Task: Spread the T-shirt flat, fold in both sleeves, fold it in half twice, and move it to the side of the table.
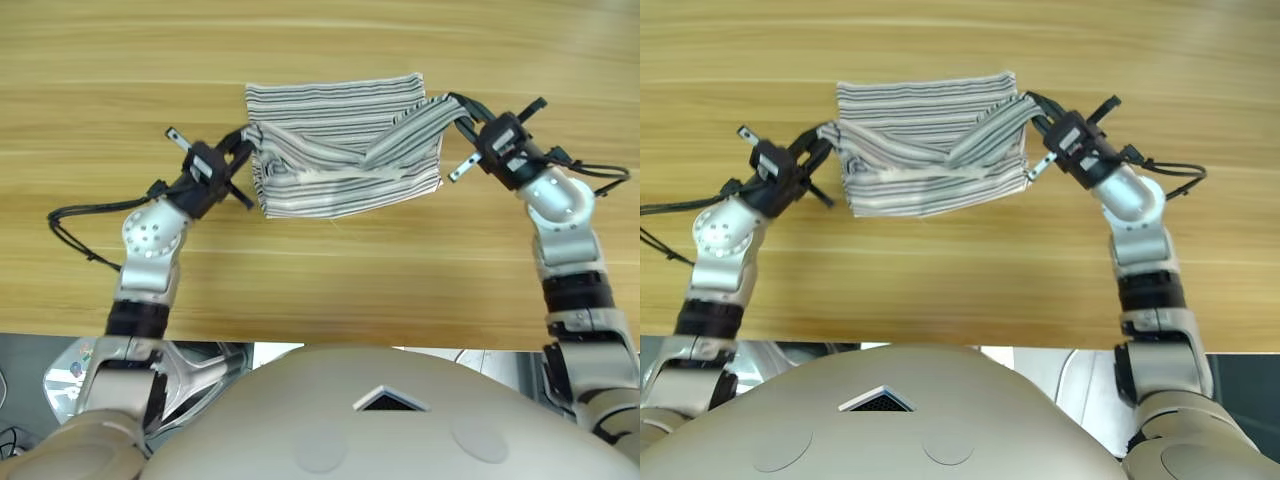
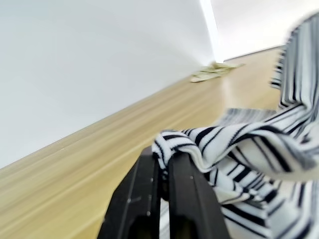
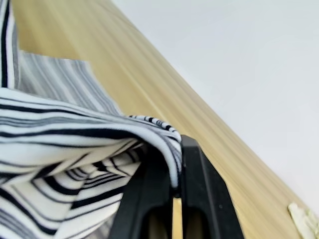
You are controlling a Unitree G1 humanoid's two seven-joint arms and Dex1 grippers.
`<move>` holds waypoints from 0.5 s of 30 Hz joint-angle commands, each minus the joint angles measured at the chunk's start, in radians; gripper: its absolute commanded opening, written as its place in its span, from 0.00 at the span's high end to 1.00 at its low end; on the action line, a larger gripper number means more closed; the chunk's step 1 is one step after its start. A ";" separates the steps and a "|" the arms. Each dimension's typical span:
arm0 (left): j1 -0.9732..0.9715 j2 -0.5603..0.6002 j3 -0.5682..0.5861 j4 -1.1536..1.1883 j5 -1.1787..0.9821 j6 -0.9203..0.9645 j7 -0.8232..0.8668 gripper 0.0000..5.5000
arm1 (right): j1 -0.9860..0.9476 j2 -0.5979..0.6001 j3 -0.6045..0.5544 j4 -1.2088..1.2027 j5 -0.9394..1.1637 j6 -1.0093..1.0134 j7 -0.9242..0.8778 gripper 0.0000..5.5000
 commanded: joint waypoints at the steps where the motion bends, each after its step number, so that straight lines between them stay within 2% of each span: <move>1: -0.097 -0.048 0.040 0.123 0.012 0.012 0.040 1.00 | -0.123 0.054 0.004 0.155 -0.035 -0.009 -0.035 1.00; 9: -0.207 -0.099 0.045 0.387 0.119 0.042 0.144 1.00 | -0.275 0.126 0.033 0.449 -0.150 -0.053 -0.171 1.00; 10: -0.207 -0.103 0.051 0.407 0.120 0.045 0.149 1.00 | -0.293 0.133 0.037 0.491 -0.165 -0.053 -0.191 0.93; 11: -0.206 -0.107 0.058 0.421 0.120 0.048 0.153 1.00 | -0.307 0.139 0.040 0.525 -0.175 -0.057 -0.205 0.91; 12: -0.207 -0.109 0.065 0.436 0.121 0.050 0.160 0.92 | -0.325 0.146 0.037 0.565 -0.181 -0.052 -0.226 0.86; 15: -0.228 -0.123 0.073 0.488 0.132 0.062 0.186 0.84 | -0.392 0.179 0.034 0.681 -0.207 -0.018 -0.309 0.76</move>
